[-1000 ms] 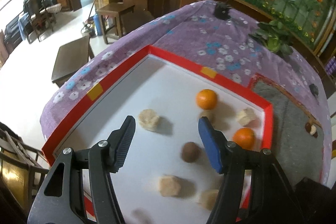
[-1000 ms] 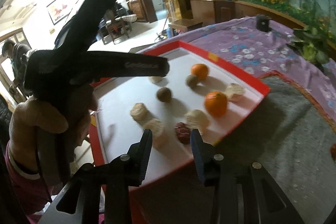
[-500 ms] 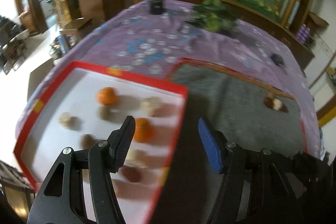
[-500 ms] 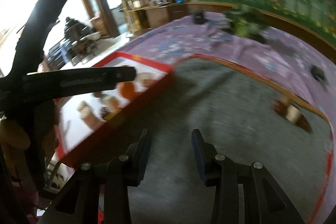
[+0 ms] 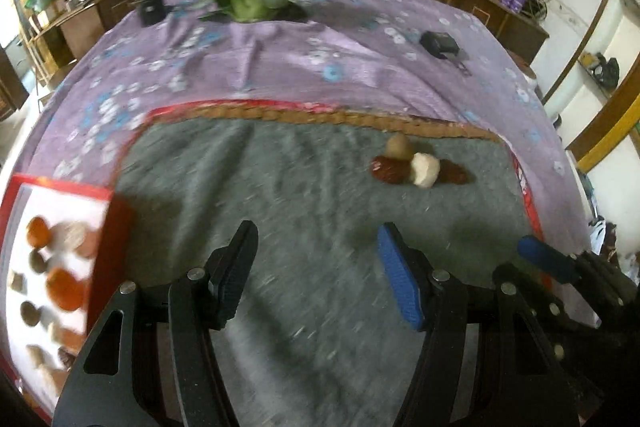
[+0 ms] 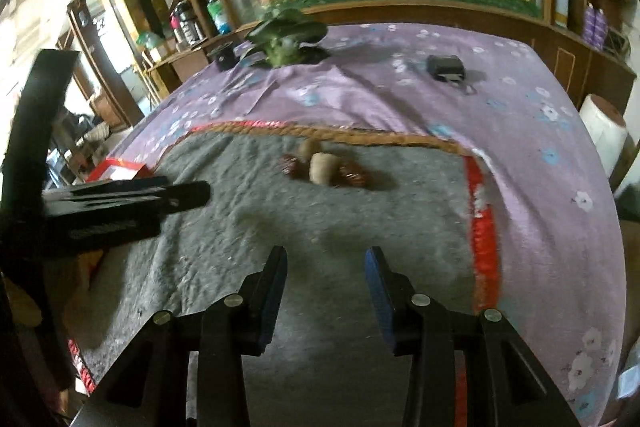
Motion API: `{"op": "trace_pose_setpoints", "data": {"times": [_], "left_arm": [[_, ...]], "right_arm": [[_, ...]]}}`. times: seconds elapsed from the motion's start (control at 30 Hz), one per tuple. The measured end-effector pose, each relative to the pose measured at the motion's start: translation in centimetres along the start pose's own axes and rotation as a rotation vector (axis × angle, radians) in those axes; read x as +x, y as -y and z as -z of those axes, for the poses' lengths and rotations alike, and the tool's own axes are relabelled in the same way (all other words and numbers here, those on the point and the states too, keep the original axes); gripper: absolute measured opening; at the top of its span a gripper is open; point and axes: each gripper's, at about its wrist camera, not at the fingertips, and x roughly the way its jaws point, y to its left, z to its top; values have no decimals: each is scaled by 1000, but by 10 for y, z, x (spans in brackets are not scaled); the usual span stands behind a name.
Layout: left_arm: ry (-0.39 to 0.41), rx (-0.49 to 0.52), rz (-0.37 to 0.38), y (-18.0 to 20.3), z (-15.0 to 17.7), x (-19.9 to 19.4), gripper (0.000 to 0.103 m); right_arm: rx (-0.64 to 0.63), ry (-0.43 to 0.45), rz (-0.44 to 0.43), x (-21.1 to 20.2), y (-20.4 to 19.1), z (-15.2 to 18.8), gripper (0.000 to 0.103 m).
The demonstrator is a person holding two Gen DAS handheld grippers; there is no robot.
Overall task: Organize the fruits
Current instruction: 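Move both grippers back toward the last items on the mat, then grasp a brown date with the left gripper while the right grasps a beige cube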
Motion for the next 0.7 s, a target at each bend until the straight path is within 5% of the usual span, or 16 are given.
{"op": "trace_pose_setpoints", "data": {"times": [0.3, 0.7], "left_arm": [[-16, 2, -18, 19, -26, 34, 62], [-16, 183, 47, 35, -30, 47, 62]], "right_arm": [[11, 24, -44, 2, 14, -7, 41], [45, 0, -61, 12, 28, -6, 41]]}}
